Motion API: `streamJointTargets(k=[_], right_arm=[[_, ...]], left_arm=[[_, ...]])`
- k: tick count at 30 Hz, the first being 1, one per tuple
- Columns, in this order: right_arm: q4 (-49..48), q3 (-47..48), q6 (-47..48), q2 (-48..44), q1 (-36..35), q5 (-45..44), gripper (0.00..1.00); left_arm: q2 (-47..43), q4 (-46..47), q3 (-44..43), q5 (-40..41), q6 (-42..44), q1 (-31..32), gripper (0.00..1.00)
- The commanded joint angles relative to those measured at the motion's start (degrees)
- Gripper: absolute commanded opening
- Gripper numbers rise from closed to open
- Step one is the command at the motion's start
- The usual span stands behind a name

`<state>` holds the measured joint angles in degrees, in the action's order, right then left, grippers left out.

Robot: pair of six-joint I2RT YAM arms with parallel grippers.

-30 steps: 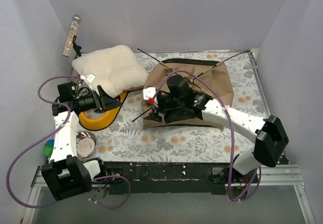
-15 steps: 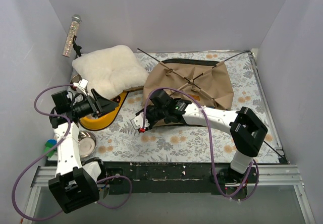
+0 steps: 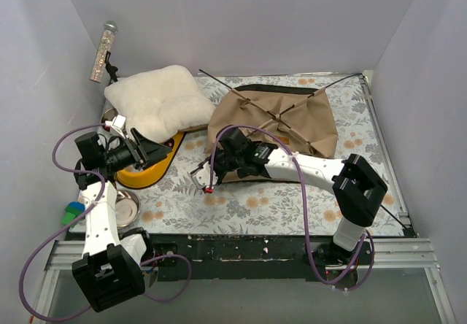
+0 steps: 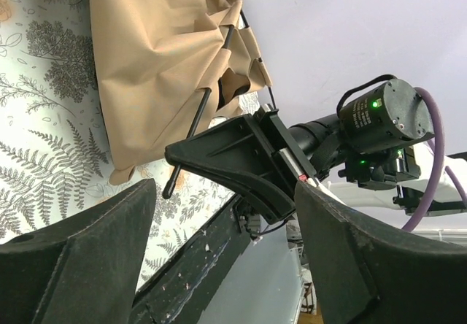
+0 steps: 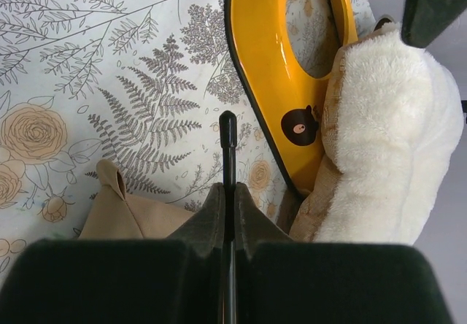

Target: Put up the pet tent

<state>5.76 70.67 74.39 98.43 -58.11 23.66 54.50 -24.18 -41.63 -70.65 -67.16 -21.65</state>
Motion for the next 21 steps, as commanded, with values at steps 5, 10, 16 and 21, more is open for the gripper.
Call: streamJointTargets(k=[5, 10, 16, 21], right_arm=[[0.13, 11.49, -7.40, -4.03, 4.66, 2.44, 0.01], [4.34, 18.35, -8.73, -6.41, 7.74, 3.59, 0.01], [4.53, 19.94, -9.26, -8.52, 9.50, 1.74, 0.01], [3.91, 20.73, -11.37, -9.31, 9.42, 0.86, 0.01]], left_arm=[[-3.43, 5.46, 4.62, 3.76, -0.27, -0.24, 0.82], [-10.09, 28.60, 14.88, 2.28, -3.15, 0.55, 0.78], [-15.91, 39.04, 20.00, 10.07, 6.93, 16.87, 0.75], [-12.59, 46.30, 20.01, 13.43, 9.95, 23.49, 0.69]])
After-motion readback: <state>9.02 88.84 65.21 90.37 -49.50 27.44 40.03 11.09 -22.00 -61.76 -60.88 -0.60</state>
